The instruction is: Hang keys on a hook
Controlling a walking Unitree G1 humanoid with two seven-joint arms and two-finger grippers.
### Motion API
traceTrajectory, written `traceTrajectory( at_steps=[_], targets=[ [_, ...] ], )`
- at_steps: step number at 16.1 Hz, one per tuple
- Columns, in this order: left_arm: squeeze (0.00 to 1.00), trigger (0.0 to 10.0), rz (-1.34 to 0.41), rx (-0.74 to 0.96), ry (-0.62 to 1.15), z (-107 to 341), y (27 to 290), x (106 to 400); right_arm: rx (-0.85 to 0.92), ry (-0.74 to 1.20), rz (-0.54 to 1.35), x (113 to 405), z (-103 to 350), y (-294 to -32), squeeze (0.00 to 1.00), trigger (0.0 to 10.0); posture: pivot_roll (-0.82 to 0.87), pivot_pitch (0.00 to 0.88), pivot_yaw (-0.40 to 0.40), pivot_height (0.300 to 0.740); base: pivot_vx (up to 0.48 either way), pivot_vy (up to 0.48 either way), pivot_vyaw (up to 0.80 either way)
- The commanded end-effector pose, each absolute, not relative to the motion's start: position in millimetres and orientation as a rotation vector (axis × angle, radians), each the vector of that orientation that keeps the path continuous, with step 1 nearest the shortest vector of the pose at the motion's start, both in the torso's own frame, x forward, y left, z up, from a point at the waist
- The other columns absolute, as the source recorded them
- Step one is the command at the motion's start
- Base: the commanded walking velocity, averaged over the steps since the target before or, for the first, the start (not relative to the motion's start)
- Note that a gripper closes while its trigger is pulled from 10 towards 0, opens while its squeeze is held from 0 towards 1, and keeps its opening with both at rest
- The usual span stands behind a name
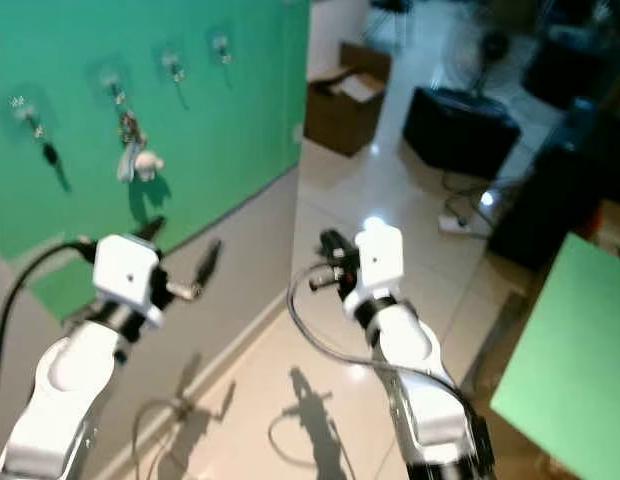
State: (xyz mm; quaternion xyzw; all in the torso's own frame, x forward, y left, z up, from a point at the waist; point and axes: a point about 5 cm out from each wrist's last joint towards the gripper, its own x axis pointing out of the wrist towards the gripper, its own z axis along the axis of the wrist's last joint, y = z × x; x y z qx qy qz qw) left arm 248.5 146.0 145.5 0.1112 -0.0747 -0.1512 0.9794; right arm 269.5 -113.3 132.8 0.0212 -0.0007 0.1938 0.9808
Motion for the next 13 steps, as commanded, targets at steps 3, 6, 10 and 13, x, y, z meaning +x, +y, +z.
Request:
traceTrajectory(
  at_steps=[3,6,10,13],
  targets=[
    [0.0,10.0,-0.219,0.212,-0.13,146,149,256,0.018,-0.006,0.342,275,134,-125,0.0,10.0,0.02,0.0,-0.017,0.74,0.0,0.0,0.8],
    [0.0,10.0,-0.229,0.209,-0.153,148,144,260,0.018,-0.031,0.292,283,140,-131,0.0,10.0,0.01,0.0,-0.023,0.74,0.0,0.0,0.8],
    [0.0,10.0,-0.242,0.185,-0.162,149,141,261,0.018,-0.053,0.271,287,147,-136,0.0,10.0,0.01,0.0,-0.023,0.74,0.063,0.0,0.8],
    [0.0,10.0,-0.256,0.176,-0.162,149,140,260,0.02,-0.049,0.261,286,145,-136,0.0,10.0,0.01,0.0,-0.023,0.74,0.306,0.0,0.8]
  ],
)
